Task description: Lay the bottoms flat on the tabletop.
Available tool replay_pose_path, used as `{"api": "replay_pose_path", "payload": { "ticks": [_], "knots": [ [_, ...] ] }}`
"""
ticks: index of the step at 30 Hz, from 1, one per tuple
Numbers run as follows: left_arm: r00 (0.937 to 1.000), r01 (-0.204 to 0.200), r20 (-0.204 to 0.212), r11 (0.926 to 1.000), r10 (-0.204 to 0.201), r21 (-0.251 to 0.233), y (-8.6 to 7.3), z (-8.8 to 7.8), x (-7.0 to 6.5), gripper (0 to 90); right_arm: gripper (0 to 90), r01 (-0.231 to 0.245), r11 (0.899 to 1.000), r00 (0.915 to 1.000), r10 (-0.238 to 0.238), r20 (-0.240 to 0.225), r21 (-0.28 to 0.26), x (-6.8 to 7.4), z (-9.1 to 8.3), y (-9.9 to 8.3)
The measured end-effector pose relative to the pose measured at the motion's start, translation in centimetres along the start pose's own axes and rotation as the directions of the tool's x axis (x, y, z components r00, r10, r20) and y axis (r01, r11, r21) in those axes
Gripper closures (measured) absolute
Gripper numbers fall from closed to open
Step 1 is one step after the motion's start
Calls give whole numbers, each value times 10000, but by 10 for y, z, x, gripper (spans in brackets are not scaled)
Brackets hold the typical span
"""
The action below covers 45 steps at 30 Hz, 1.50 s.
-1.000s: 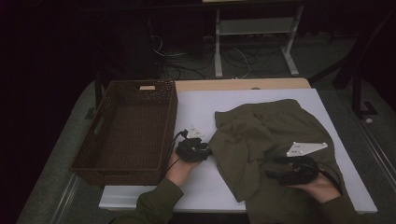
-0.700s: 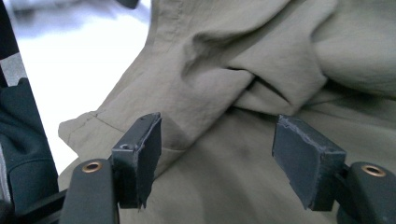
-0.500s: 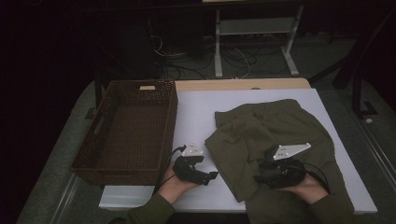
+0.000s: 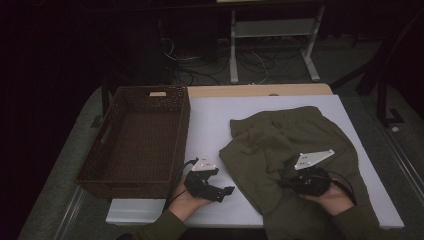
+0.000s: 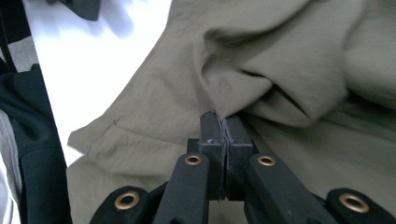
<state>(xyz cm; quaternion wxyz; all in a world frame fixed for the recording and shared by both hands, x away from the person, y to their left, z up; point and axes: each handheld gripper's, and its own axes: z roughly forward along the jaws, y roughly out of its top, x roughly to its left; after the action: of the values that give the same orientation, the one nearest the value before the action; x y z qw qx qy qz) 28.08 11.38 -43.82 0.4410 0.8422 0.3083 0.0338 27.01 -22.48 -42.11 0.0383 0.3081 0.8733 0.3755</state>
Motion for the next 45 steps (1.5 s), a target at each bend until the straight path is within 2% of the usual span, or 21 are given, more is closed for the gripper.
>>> {"api": "replay_pose_path", "payload": {
  "ticks": [5, 6, 10, 12, 15, 18, 21, 23, 26, 30, 33, 40, 45],
  "knots": [
    [10000, -32, 36, 10000, 32, 50, 0, 0, 0, 135, 884, -10, 9996, 9968, -12, 802, 277, -13, -16, -2],
    [10000, -20, 43, 10000, 20, 32, 0, 0, 0, 135, 884, -15, 9992, 9938, -29, 1107, 395, -18, -19, -3],
    [9999, -5, 100, 10000, 4, 15, 0, 1, 1, 135, 884, -339, 9977, 9829, 227, 1827, 585, -38, -25, -9],
    [9999, -37, 114, 10000, 37, 62, 0, 1, 1, 135, 884, -657, 9963, 9797, 539, 1932, 552, -49, -24, -15],
    [9997, -115, 202, 9999, 114, 38, -1, 2, 2, 134, 883, -842, 9947, 9748, 700, 2117, 586, -56, -23, -20],
    [9995, -202, 236, 9998, 203, -70, -1, 2, 2, 130, 841, -950, 9944, 9760, 840, 2009, 457, -57, -24, -22],
    [9994, -211, 260, 9997, 214, -120, -1, 2, 3, 128, 671, -968, 9949, 9768, 896, 1945, 281, -54, -26, -21],
    [9994, -208, 277, 9997, 211, -127, -1, 2, 2, 128, 596, -958, 9954, 9767, 935, 1934, 25, -50, -30, -18],
    [9992, -258, 301, 9996, 262, -114, -1, 2, 2, 128, 536, -848, 9953, 9804, 916, 1744, -460, -43, -38, -10],
    [9990, -294, 323, 9995, 296, -85, 0, 3, 3, 127, 491, -622, 9931, 9895, 743, 1238, -993, -30, -42, 0],
    [9990, -308, 328, 9995, 311, -93, 0, 3, 2, 127, 473, -529, 9921, 9939, 633, 906, -1134, -22, -39, 6],
    [9986, -416, 330, 9991, 417, -47, 0, 3, 2, 127, 462, 94, 9949, 9996, -67, 271, -1004, 2, -19, 22],
    [9985, -451, 322, 9990, 452, -34, 0, 4, 2, 127, 436, 647, 9957, 9978, -653, -66, -666, 17, 5, 33]
  ]
}}
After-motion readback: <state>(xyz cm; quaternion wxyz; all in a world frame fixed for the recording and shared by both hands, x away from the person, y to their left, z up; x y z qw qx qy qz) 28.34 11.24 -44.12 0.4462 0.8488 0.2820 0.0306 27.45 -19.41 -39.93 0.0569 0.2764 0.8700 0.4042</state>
